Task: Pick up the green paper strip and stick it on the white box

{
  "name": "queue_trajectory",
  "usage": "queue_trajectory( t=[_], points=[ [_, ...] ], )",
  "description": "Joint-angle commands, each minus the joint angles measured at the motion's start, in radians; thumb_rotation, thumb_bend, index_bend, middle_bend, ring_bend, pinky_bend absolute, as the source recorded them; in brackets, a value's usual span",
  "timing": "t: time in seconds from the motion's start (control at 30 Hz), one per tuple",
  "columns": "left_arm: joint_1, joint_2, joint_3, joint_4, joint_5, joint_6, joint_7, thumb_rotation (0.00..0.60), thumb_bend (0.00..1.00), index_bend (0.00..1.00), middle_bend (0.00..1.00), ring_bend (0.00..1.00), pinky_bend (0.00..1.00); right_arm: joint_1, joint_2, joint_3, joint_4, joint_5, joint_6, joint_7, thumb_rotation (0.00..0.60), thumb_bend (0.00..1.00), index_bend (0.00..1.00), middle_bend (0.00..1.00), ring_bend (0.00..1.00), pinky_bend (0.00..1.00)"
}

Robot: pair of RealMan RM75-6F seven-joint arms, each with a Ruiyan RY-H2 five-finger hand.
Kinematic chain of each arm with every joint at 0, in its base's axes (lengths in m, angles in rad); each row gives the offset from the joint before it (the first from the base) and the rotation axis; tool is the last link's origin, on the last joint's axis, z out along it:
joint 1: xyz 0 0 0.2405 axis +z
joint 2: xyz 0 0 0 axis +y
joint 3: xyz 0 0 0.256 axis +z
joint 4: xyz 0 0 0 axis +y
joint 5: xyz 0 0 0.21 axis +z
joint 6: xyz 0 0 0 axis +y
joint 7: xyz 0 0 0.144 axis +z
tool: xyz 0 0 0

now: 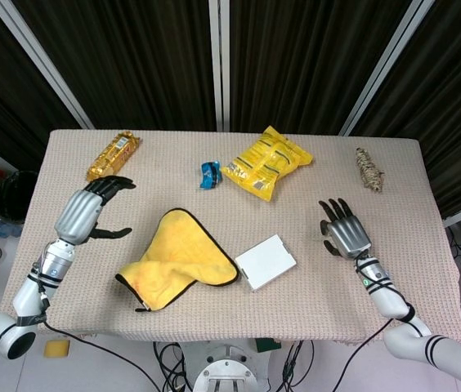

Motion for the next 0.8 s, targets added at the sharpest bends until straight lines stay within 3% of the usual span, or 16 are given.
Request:
queue_trajectory(
  t=[0.03, 0.8],
  points=[
    [-0.001, 0.001, 0.000, 0.000, -0.001, -0.002, 0.001, 0.600, 0.03, 0.26, 0.23, 0.18, 0.21, 0.001, -0.001, 0.000, 0.002, 0.000, 0.000, -0.001, 0.600, 0.33, 0.54, 0.04, 0.00, 0.00],
    [-0.004, 0.006, 0.007, 0.000, -0.002, -0.018, 0.006, 0.600, 0.04, 0.25, 0.23, 0.18, 0.21, 0.007, -0.014, 0.000, 0.010, 0.009, -0.010, -0.006, 0.600, 0.42, 0.58, 0.04, 0.00, 0.00]
  ],
)
